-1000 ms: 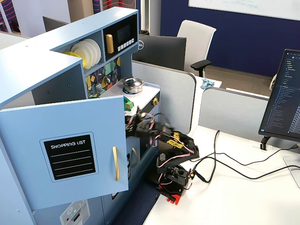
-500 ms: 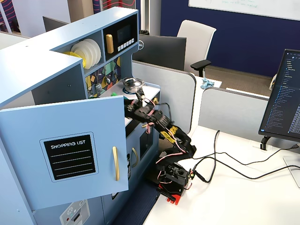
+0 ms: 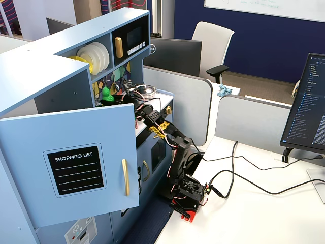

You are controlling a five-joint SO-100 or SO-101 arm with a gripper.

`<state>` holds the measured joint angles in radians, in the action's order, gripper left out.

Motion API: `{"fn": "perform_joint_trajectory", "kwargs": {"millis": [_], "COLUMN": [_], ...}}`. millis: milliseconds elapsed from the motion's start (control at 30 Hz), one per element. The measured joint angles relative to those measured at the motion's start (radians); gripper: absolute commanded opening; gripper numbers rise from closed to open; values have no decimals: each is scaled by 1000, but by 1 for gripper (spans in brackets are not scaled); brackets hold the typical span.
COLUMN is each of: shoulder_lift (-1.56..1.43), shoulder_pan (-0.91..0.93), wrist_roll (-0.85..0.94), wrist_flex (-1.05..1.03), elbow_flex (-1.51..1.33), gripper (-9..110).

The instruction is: Pick up the green pineapple from the left cabinet and place it in the green recipient

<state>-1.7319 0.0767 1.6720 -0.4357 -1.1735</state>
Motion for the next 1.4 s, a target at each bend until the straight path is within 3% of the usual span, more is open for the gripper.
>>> {"fn": "perform_joint_trajectory", "kwargs": {"millis": [467, 767, 1033, 1200, 1400], "shoulder_lift": [81, 69, 57, -153, -646], "shoulder_pan": [0, 2, 2, 2, -8], "wrist_roll": [-20, -21, -35, -40, -58], "wrist_flex": [-61, -61, -86, -91, -179], "elbow_flex": [77, 77, 60, -163, -699], "gripper": [18, 29, 24, 23, 22]}}
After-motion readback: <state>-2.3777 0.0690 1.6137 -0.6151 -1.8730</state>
